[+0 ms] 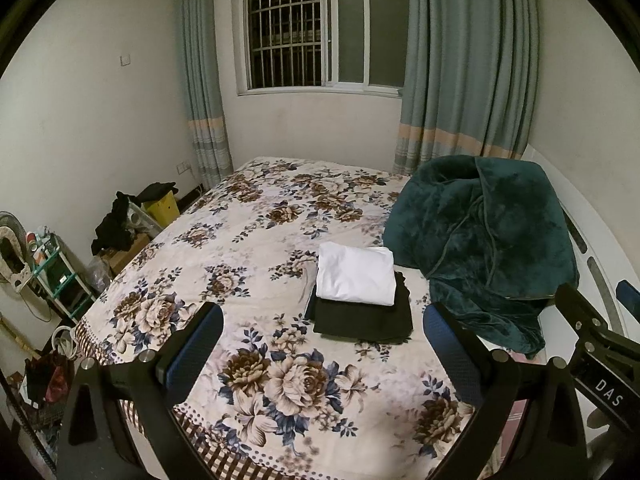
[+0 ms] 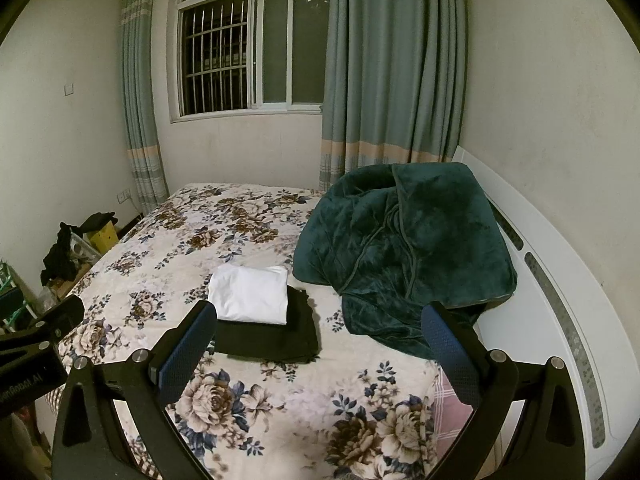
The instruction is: Fold small clothes
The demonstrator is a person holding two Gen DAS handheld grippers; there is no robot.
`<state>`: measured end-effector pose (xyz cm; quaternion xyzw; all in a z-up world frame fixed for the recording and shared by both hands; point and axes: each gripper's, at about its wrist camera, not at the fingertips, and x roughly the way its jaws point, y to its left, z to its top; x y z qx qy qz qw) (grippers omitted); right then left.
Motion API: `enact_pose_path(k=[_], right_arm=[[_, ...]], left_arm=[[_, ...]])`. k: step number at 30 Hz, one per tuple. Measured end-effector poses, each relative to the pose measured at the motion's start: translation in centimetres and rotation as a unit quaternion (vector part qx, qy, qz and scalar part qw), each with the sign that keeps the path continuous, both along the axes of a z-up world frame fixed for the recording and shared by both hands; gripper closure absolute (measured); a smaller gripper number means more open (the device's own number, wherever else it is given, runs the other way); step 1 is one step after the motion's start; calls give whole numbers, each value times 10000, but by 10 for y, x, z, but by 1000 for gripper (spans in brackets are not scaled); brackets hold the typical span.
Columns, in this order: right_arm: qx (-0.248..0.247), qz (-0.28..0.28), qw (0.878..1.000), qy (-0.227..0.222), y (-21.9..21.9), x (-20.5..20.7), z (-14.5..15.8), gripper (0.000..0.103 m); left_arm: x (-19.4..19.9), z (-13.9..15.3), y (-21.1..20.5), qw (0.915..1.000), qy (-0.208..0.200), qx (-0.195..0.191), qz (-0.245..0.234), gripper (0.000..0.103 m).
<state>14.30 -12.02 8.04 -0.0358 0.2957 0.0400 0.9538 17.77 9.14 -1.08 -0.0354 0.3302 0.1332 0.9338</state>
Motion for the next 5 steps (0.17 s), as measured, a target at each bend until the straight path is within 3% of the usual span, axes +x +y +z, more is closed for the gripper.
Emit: enact_pose_path(k=[5], right_arm=[[19,3,10000,2,3,-2,1,0]], left_arm=[[-7,-1,2,10000,-44,22,73,1]])
